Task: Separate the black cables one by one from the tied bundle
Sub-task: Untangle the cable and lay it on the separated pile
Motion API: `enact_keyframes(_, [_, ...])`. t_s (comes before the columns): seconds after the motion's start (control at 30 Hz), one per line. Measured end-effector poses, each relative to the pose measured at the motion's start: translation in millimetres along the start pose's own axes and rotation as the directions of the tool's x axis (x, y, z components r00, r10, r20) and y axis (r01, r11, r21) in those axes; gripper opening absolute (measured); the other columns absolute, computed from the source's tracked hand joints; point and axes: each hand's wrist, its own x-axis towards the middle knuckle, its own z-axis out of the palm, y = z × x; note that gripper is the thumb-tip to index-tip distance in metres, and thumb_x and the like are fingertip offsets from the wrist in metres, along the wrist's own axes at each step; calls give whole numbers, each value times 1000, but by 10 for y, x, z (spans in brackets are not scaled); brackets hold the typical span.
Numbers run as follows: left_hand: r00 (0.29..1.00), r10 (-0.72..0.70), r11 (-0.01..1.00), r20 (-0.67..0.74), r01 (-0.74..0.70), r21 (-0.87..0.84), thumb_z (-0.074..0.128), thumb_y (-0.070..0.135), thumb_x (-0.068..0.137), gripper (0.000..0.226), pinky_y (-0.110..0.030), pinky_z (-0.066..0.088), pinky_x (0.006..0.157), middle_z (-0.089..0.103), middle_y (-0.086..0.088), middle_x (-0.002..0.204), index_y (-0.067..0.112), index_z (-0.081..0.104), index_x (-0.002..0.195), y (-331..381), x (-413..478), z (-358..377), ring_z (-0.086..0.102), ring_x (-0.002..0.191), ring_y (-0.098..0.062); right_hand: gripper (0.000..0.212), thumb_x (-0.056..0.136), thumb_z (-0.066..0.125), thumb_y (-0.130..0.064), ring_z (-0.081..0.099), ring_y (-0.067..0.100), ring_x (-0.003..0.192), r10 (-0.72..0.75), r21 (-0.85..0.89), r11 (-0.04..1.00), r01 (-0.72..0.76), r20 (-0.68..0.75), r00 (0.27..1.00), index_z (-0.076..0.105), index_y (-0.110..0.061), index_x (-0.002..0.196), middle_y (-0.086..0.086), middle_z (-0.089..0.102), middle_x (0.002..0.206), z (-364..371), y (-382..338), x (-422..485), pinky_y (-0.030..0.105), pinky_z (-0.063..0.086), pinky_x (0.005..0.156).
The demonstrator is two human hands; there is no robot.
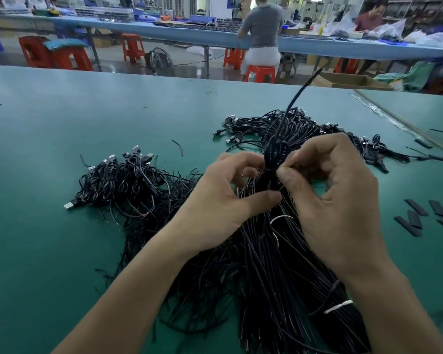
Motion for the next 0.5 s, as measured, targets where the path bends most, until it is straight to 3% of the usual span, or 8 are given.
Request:
enact_keyframes(0.1, [989,112,971,-95,-88,224,80,39,79,29,-15,30,53,36,16,63,47,64,101,9,-11,-20,36,55,-2,27,86,69,-11,64,12,78,37,69,997,-35,-16,999,52,-31,92,-6,65,85,33,-2,-9,18,50,67])
enact_keyframes(0.2, [963,210,931,-168,-145,334,76,25,87,23,-17,27,46,39,6,51,39,64,101,18,-19,21,33,45,-7,31,83,71,-9,64,8,73,104,201,974,-101,-2,995,53,-32,91,-6,67,83,92,8,-10,15,50,67])
enact_keyframes(0.33, [957,219,957,-190,-173,232,66,10,91,19,-29,42,42,56,-8,58,29,62,94,32,-36,13,51,46,-26,29,77,72,-3,61,5,70,181,472,854,-220,127,975,54,-22,90,-6,69,77,149,30,-8,17,51,65])
enact_keyframes(0.43, [952,239,957,-191,-199,209,58,10,89,26,-23,41,50,61,0,68,32,67,99,56,-44,-37,52,53,-11,27,76,70,-2,61,7,69,200,541,797,-269,184,962,54,-21,87,-2,70,76,135,25,-6,18,52,65])
enact_keyframes(0.5, [959,234,966,-158,-210,151,48,12,87,35,-19,46,65,61,10,80,30,70,106,78,-46,-63,58,72,-2,29,78,70,0,62,8,69,197,504,820,-269,193,961,54,-22,87,-1,70,76,116,26,1,20,54,66])
